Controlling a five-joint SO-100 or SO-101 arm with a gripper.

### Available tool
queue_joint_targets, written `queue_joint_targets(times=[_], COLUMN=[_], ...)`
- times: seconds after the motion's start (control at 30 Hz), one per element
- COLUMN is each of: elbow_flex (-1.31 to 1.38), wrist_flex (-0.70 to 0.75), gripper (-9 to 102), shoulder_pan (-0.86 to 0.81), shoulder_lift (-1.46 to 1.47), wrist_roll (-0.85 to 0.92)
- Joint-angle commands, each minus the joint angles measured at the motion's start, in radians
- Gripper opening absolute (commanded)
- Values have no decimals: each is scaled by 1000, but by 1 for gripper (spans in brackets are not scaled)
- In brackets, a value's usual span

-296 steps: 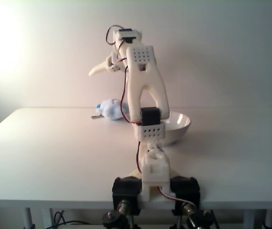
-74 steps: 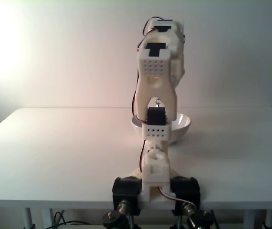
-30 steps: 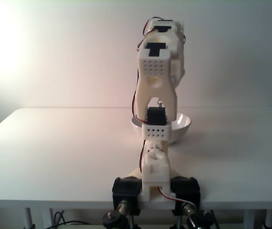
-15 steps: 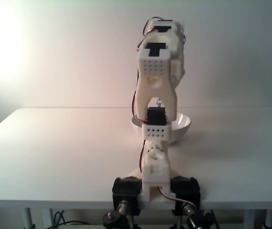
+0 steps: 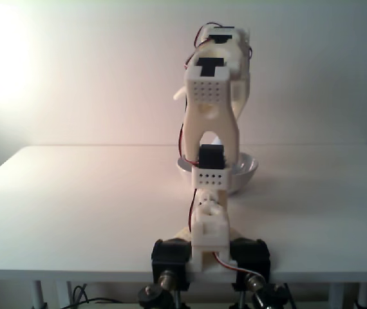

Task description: Grasp a skyblue doll and put it into the bowl.

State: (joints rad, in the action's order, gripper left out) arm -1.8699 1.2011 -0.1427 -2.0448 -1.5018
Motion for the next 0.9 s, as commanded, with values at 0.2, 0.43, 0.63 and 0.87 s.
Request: queue_joint_targets(times=[0.2, 0.43, 0.63, 0.87], elbow_flex=[8, 18, 6, 9], wrist_flex=[-17, -8, -6, -15], gripper=[88, 76, 45, 11], shoulder_pan=[-3, 0, 12, 40], shoulder_lift=[-32, -35, -106, -110], wrist_roll=[0, -3, -3, -3])
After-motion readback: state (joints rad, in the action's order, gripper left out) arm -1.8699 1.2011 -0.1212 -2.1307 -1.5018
